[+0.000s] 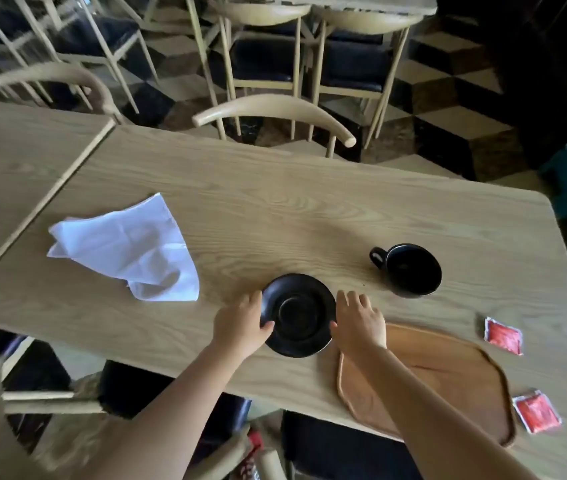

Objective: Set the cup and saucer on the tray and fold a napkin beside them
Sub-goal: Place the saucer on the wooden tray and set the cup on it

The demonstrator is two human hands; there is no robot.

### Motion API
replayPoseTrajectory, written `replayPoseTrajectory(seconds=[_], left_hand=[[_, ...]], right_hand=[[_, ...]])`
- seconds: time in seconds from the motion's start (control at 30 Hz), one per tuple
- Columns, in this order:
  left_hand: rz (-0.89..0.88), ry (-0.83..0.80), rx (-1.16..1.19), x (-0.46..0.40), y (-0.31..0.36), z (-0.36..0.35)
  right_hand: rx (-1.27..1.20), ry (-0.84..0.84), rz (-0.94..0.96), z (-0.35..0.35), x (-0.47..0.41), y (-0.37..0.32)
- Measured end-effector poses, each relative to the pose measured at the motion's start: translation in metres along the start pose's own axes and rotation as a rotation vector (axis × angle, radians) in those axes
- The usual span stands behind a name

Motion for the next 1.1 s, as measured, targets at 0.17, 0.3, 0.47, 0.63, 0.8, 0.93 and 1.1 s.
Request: replayPoseTrajectory(seconds=[0.17,0.3,0.47,0.63,0.8,0.93,1.1], left_hand=[[0.081,-0.087,0.129,-0.003,-0.004,-0.010],[0.189,-0.138,0.613,-0.005,-0.004,-0.024],[0.204,-0.053,0.768,0.002,0.004,-0.005],[0.221,0.004,0.974,0.020,0.038,0.007],[0.146,-0.125,1.006,0.047,0.090,-0.008],[0.124,-0.197,0.947,0.059,0.109,-0.021],[0.118,-0.230,0.903,0.066,0.118,-0.023]], right_hand=[[0.009,-0.006,0.023,-0.005,-0.004,0.001],[-0.273,-0.030,-0.097,-0.006,-0.003,-0.001],[-0.695,0.015,-0.243,0.003,-0.003,0.014],[-1.014,0.137,-0.306,0.023,0.023,0.058],[-1.163,0.189,-0.414,0.019,0.073,0.111],[-1.218,0.156,-0.448,0.010,0.095,0.133],[-1.242,0.087,-0.494,-0.005,0.100,0.146]])
Point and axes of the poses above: each hand's wrist, its own x-axis away from the middle knuckle, its own z-axis out of the back of the hand, y = z × x, the point moved 3 cm from there along -x, towards the middle knuckle, and after that the axes turned 11 degrees about -x, right-handed, at the moved point
